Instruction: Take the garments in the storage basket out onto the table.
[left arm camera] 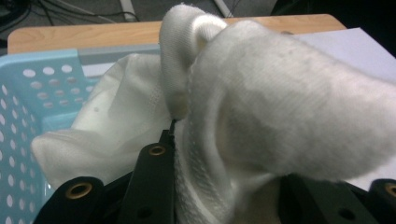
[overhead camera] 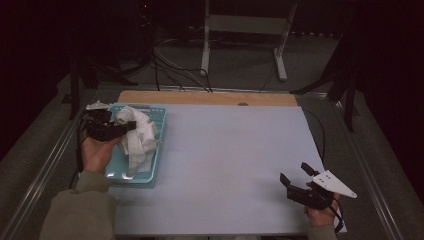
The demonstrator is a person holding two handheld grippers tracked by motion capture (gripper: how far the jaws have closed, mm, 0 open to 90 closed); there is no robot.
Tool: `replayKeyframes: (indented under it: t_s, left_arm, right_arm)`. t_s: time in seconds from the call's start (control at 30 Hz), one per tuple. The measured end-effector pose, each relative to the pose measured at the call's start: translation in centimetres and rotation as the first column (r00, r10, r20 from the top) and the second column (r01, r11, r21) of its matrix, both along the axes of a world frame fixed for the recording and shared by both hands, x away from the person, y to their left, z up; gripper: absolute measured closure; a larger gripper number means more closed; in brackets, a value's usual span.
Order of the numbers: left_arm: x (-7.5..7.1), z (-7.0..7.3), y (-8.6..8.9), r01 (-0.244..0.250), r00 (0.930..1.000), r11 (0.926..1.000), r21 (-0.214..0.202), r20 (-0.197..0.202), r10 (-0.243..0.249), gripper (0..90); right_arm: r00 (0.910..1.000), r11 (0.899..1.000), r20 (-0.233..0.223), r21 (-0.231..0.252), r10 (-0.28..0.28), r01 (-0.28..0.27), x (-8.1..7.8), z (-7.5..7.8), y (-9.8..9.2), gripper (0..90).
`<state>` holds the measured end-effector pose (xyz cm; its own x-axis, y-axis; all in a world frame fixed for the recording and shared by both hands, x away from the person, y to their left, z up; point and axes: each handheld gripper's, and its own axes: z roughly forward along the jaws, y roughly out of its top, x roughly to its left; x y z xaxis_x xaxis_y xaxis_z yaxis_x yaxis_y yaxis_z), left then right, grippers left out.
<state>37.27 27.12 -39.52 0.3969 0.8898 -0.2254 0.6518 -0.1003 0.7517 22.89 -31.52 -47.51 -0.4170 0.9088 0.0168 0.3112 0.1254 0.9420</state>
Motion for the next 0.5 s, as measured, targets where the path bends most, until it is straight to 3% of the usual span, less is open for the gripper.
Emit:
replayKeyframes:
  t_s: [0.5]
  left_arm:
    - [-0.1, 1.8, -1.4, 0.039, 0.998, 0.9992, -0.013, 0.05, -0.038, 68.9]
  right_arm:
    - [1.0, 1.0, 0.001, 0.001, 0.0, 0.0, 0.0, 0.0, 0.0, 14.0]
